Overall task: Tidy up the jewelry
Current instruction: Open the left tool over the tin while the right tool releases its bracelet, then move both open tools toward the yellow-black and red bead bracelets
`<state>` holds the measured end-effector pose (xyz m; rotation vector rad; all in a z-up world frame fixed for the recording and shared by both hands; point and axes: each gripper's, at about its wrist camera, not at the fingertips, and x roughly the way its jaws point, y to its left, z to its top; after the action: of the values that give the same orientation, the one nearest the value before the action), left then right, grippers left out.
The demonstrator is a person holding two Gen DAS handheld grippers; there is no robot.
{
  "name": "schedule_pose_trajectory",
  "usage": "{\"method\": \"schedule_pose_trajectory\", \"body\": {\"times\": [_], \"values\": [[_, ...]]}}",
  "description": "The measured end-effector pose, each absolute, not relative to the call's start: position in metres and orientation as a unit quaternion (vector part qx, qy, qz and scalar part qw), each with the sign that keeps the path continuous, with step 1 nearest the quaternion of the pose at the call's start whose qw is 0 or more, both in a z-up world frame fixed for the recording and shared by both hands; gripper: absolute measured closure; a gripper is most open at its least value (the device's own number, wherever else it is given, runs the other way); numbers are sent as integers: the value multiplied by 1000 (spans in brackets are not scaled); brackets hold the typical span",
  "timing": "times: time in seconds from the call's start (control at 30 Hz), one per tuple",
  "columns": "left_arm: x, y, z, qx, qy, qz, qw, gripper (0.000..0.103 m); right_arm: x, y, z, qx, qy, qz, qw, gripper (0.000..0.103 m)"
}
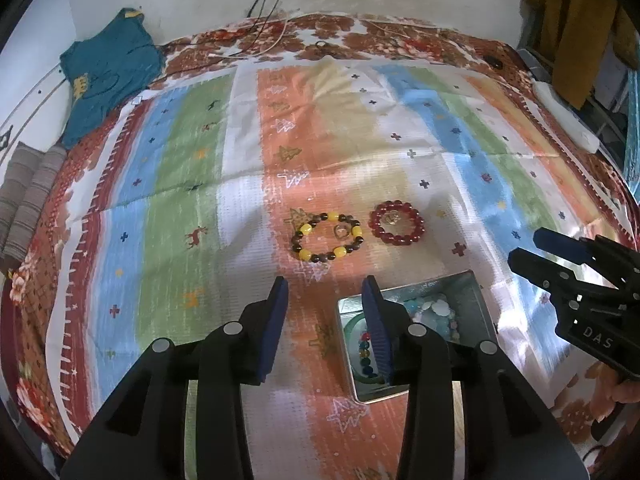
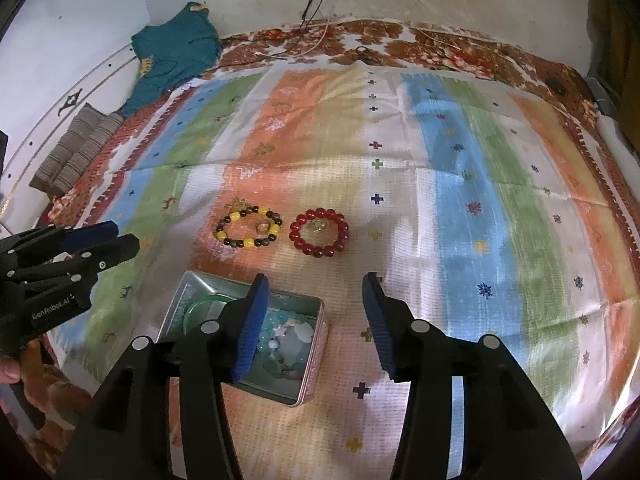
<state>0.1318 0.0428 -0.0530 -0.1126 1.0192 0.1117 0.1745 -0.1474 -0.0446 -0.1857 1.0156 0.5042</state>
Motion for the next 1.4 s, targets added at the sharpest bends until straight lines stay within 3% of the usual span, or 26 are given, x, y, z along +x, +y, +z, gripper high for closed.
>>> {"method": "schedule_pose_trajectory", "body": {"times": [0.33, 0.83, 1.4], "values": [[142, 51, -59, -55, 491, 71, 867, 46, 186, -146, -51, -89, 492, 227, 836, 44], [164, 64, -71, -59, 502, 79, 859, 29, 206, -135, -61, -106, 503, 225, 828, 33], [195, 76, -93, -48, 523, 93, 846, 27, 235, -121, -80, -121, 517, 214, 820, 28]]}}
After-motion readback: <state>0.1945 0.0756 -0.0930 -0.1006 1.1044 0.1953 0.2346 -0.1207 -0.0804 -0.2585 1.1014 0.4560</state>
